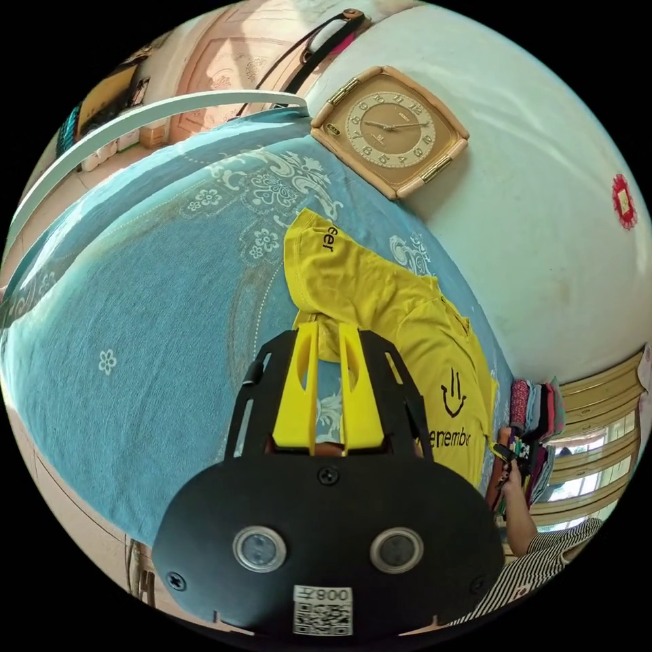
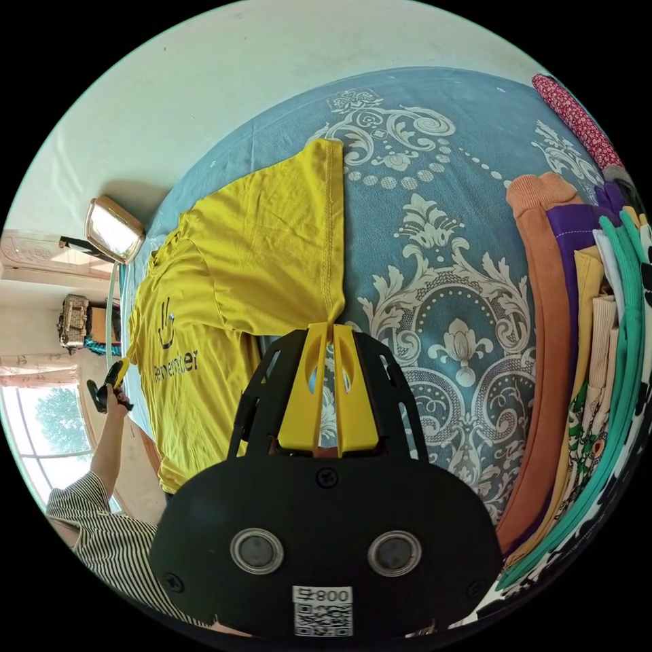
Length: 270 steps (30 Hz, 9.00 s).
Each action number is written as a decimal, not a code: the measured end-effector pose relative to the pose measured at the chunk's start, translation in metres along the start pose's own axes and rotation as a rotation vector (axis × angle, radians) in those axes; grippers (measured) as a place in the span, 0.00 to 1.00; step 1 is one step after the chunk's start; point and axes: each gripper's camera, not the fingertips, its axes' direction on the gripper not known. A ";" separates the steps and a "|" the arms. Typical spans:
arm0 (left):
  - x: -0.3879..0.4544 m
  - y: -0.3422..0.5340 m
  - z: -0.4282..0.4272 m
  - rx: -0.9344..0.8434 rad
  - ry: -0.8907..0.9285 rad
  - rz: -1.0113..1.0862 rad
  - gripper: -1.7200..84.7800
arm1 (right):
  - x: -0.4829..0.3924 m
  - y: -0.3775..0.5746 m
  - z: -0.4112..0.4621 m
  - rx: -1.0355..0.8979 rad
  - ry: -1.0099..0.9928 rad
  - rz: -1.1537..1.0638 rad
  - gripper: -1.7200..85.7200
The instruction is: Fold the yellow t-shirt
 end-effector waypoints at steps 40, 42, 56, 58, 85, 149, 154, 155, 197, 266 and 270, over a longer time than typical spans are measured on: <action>0.256 -0.196 0.209 -0.050 0.182 0.323 0.10 | -0.242 -0.160 0.048 0.234 -0.163 -0.387 0.06; 0.289 -0.228 0.250 -0.101 0.140 0.353 0.10 | -0.310 -0.200 0.068 0.236 -0.091 -0.532 0.06; 0.382 -0.287 0.344 -0.117 -0.061 0.510 0.03 | -0.460 -0.290 0.190 0.078 0.180 -0.768 0.03; 0.386 -0.292 0.335 -0.068 -0.008 0.503 0.03 | -0.465 -0.288 0.178 0.131 0.190 -0.772 0.02; 0.318 -0.291 0.338 -0.025 -0.013 0.447 0.07 | -0.362 -0.323 0.163 0.096 0.228 -0.602 0.09; -0.002 -0.099 0.080 -0.008 -0.153 0.058 0.06 | -0.084 -0.141 0.043 -0.024 0.182 -0.224 0.03; -0.008 -0.097 0.085 -0.048 -0.162 0.009 0.07 | -0.081 -0.136 0.045 -0.027 0.099 -0.163 0.04; -0.008 -0.096 0.077 -0.014 -0.120 -0.007 0.08 | -0.079 -0.133 0.036 0.006 0.086 -0.140 0.04; 0.448 -0.290 0.252 -0.107 -0.053 0.533 0.02 | -0.487 -0.306 0.171 0.081 0.051 -0.646 0.02; 1.560 -0.055 0.374 -0.621 -0.115 1.430 0.11 | -0.025 0.125 0.007 0.305 -0.187 -0.154 0.06; 1.588 -0.045 0.384 -0.640 -0.186 1.504 0.09 | -0.015 0.129 0.006 0.299 -0.213 -0.146 0.05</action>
